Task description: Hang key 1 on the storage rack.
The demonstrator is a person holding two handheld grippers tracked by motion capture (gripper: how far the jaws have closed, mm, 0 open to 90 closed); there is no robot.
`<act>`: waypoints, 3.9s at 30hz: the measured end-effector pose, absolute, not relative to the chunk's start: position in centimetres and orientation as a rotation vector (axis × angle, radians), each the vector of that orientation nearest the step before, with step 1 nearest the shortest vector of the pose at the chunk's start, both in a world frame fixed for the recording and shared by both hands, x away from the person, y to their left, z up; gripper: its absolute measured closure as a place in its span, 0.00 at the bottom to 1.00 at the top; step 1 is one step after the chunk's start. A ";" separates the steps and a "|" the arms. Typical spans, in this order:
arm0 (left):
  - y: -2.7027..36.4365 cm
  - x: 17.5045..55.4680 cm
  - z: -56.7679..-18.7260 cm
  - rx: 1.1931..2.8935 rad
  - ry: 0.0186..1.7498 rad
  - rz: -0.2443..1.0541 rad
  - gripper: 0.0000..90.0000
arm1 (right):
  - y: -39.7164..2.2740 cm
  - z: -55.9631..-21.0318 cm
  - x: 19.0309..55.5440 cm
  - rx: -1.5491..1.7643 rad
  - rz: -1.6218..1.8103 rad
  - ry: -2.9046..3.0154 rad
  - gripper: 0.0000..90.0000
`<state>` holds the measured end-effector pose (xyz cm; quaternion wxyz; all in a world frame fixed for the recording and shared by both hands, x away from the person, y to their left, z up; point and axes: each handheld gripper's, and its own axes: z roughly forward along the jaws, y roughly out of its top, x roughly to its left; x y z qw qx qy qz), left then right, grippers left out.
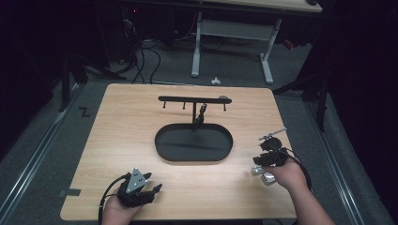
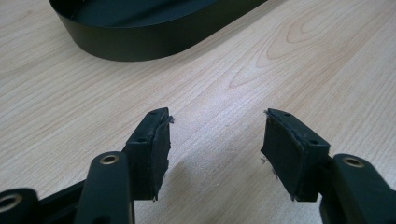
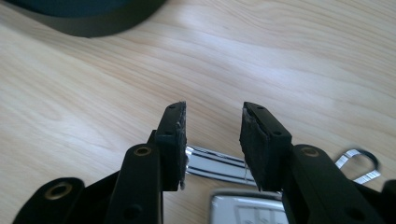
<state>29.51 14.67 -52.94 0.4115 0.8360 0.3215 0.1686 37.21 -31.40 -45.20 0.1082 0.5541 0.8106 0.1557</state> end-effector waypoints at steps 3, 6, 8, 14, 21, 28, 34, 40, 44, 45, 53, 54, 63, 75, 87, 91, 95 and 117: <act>14.7 29.5 -53.0 2.106 0.808 0.423 0.46 | -32.9 -45.6 37.1 1.672 0.432 2.355 0.67; 14.6 29.5 -53.0 2.113 0.805 0.421 0.46 | -34.0 -46.0 37.1 1.702 0.399 2.337 0.66; 14.6 29.5 -53.0 2.113 0.804 0.422 0.46 | -34.7 -46.2 37.1 1.721 0.390 2.318 0.66; 14.5 29.5 -53.1 2.118 0.801 0.423 0.46 | -36.8 -46.7 37.4 1.807 0.374 2.253 0.65; 14.5 29.5 -53.1 2.122 0.800 0.424 0.47 | -38.6 -47.4 37.7 1.901 0.375 2.178 0.63; 14.5 29.5 -53.1 2.126 0.798 0.424 0.47 | -39.2 -48.6 37.8 1.998 0.408 2.147 0.60; 14.5 29.5 -53.1 2.127 0.798 0.423 0.47 | -38.4 -48.9 37.8 1.933 0.350 2.214 0.81; 14.5 29.5 -53.1 2.127 0.798 0.423 0.47 | -36.8 -48.5 37.9 1.841 0.341 2.274 0.95; 14.5 29.5 -53.1 2.124 0.797 0.427 0.47 | -35.2 -48.3 38.1 1.782 0.339 2.327 0.95; 14.5 29.5 -53.1 2.125 0.797 0.425 0.47 | -34.9 -48.3 38.1 1.765 0.338 2.337 0.95; 14.6 29.5 -53.0 2.122 0.796 0.426 0.46 | -32.7 -48.7 38.5 1.694 0.319 2.392 0.92; 14.6 29.5 -53.0 2.122 0.796 0.426 0.46 | -32.7 -48.8 38.5 1.692 0.313 2.401 0.89; 14.5 29.5 -53.0 2.123 0.790 0.432 0.46 | -32.7 -49.0 38.3 1.688 0.299 2.432 0.91; 14.5 29.5 -53.0 2.121 0.792 0.429 0.46 | -32.9 -49.0 38.2 1.685 0.311 2.456 0.96; 14.6 29.5 -53.0 2.123 0.797 0.426 0.47 | -32.4 -48.1 38.4 1.662 0.295 2.493 0.96; 14.5 29.5 -53.0 2.125 0.796 0.425 0.47 | -32.2 -46.9 38.2 1.640 0.310 2.514 0.96; 14.4 29.5 -53.1 2.125 0.795 0.429 0.46 | -32.1 -45.5 38.0 1.616 0.323 2.507 0.96; 14.5 29.5 -53.0 2.115 0.794 0.428 0.47 | -30.2 -39.8 37.0 1.520 0.397 2.509 0.96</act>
